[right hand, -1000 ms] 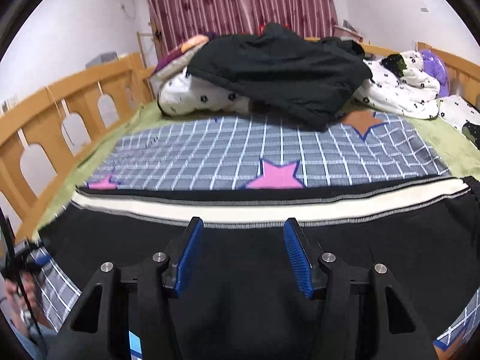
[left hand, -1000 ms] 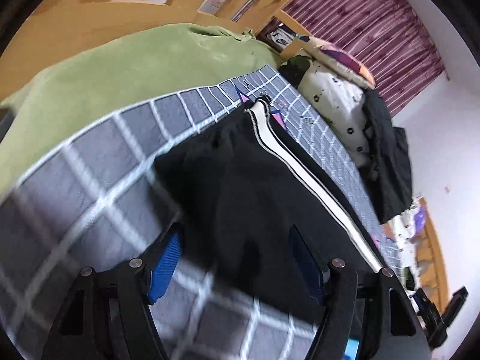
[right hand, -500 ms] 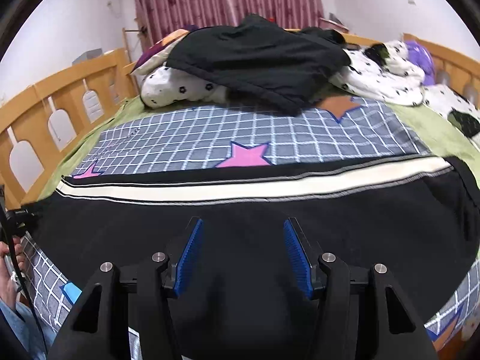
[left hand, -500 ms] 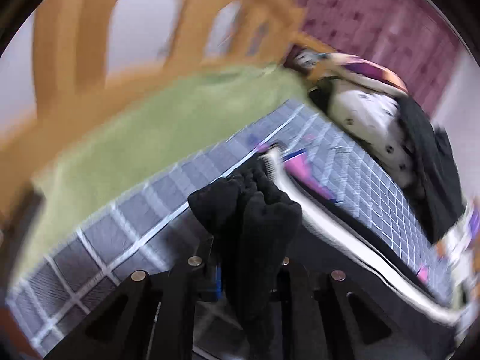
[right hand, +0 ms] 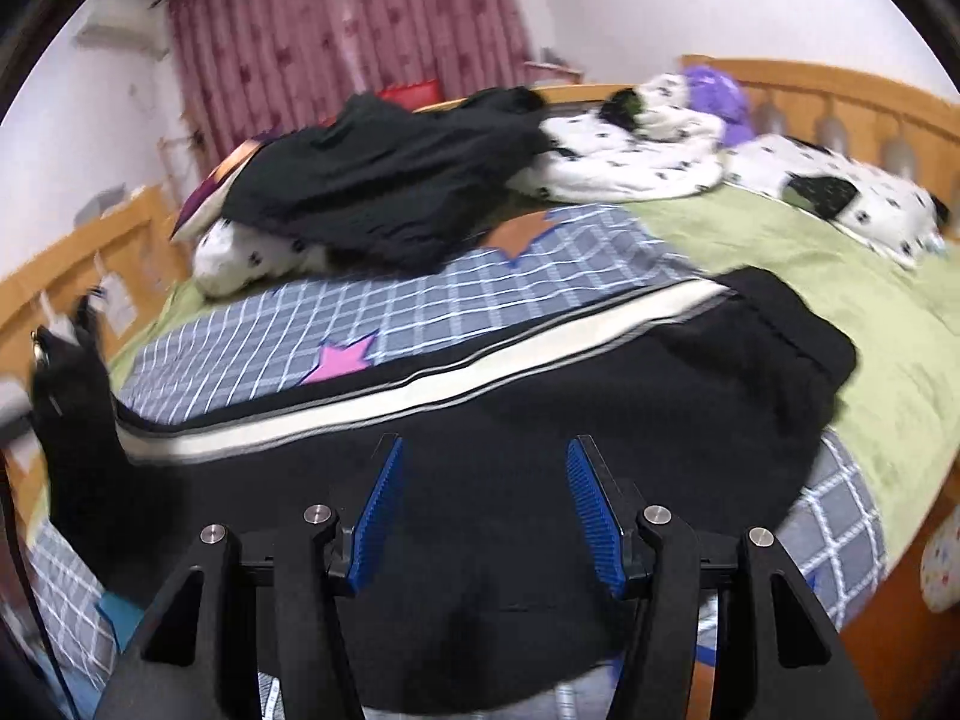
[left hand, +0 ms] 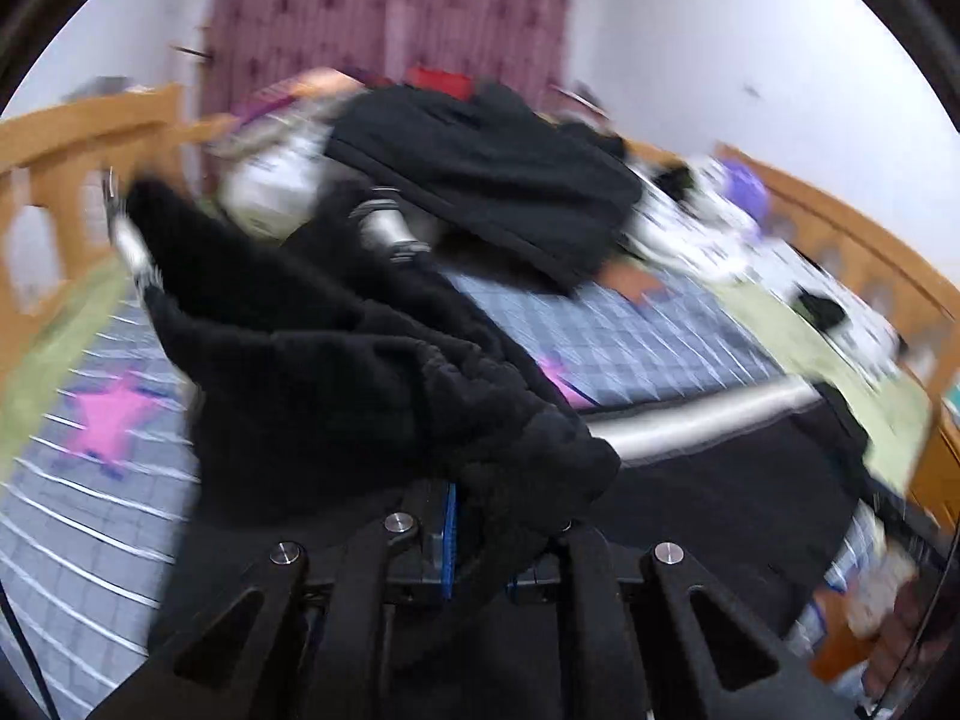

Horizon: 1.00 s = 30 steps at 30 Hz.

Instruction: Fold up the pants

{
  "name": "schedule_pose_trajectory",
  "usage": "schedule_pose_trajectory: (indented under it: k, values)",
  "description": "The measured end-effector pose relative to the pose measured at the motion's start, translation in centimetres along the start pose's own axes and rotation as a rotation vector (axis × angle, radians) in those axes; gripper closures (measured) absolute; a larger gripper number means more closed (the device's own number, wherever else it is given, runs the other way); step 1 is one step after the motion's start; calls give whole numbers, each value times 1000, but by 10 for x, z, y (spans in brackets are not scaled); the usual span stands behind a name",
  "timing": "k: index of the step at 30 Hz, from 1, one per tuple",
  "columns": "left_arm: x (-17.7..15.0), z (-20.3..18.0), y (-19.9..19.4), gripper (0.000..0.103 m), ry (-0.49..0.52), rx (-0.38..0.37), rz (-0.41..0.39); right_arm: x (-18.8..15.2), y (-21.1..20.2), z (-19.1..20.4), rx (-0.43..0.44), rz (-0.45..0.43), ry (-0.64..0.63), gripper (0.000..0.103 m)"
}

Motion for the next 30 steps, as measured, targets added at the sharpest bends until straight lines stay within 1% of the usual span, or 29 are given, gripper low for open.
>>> schedule_pose_trajectory:
  k: [2, 4, 5, 6, 7, 8, 9, 10, 11, 12, 13, 14, 15, 17, 18, 19, 21, 23, 24, 25, 26, 27, 28, 29, 30]
  values:
    - [-23, -29, 20, 93, -28, -97, 74, 2, -7, -17, -11, -18, 41, 48]
    - [-50, -54, 39, 93, -59, -202, 164, 5, -13, -25, -14, -16, 47, 48]
    - [-65, -66, 49, 93, -55, -210, 220, 5, -17, -26, -6, -25, 45, 48]
    - [-77, -75, 55, 93, -35, -170, 245, 6, -19, -25, 1, -32, 42, 47]
    - [-83, -76, 57, 92, -15, -145, 237, 6, -22, -24, 6, -40, 31, 45]
    - [-87, -79, 53, 92, 23, -142, 216, 5, -24, -21, 9, -45, 20, 45]
    - [-86, -78, 48, 87, 38, -153, 211, 5, -24, -18, 10, -46, 8, 45]
    - [-84, -75, 42, 81, 36, -180, 223, 5, -22, -13, 14, -41, -11, 45]
    - [-81, -67, 35, 60, 11, -243, 254, 4, -20, -9, 18, -34, -27, 45]
    - [-79, -61, 29, 40, -15, -281, 268, 2, -18, -5, 22, -26, -38, 45]
    - [-77, -48, 18, 32, -47, -303, 259, 0, -14, 0, 31, -16, -50, 45]
    - [-78, -34, 3, 27, -70, -307, 223, -2, -10, 6, 47, -7, -60, 45]
    - [-79, -23, -6, 27, -76, -295, 193, -3, -6, 11, 65, 3, -68, 44]
    - [-81, 10, -27, 27, -76, -239, 159, -4, 0, 22, 103, 24, -74, 44]
    - [-84, 30, -35, 26, -86, -193, 149, -6, 3, 28, 123, 36, -77, 45]
    - [-86, 47, -40, 26, -93, -131, 145, -8, 7, 36, 153, 54, -83, 45]
    - [-82, 74, -37, 26, -91, -17, 148, -12, 15, 51, 195, 84, -105, 45]
    - [-89, 102, -43, 26, -89, 78, 141, -21, 25, 70, 236, 131, -142, 45]
    - [-90, 111, -43, 26, -94, 105, 141, -25, 28, 77, 251, 154, -153, 45]
    - [-95, 122, -47, 26, -101, 113, 142, -30, 35, 86, 265, 188, -169, 45]
    - [-100, 130, -51, 26, -109, 92, 148, -37, 42, 92, 258, 217, -190, 47]
    - [-102, 135, -50, 26, -112, 69, 160, -43, 49, 97, 234, 243, -216, 54]
    - [-105, 138, -53, 26, -110, 53, 172, -49, 55, 101, 207, 261, -241, 76]
    - [-108, 140, -53, 26, -100, 32, 192, -54, 59, 104, 204, 274, -257, 89]
    - [-110, 141, -53, 26, -97, 19, 195, -59, 61, 107, 218, 288, -274, 90]
Point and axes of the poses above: each gripper's, at about its wrist camera, not at the fingertips, and y roughly the way its jaws point, z to its left, x to its top, the point moved 3 cm from there along y, roughly the way its jaws point, and after that the axes turned 1 degree about -y, right-handed, at the moved point
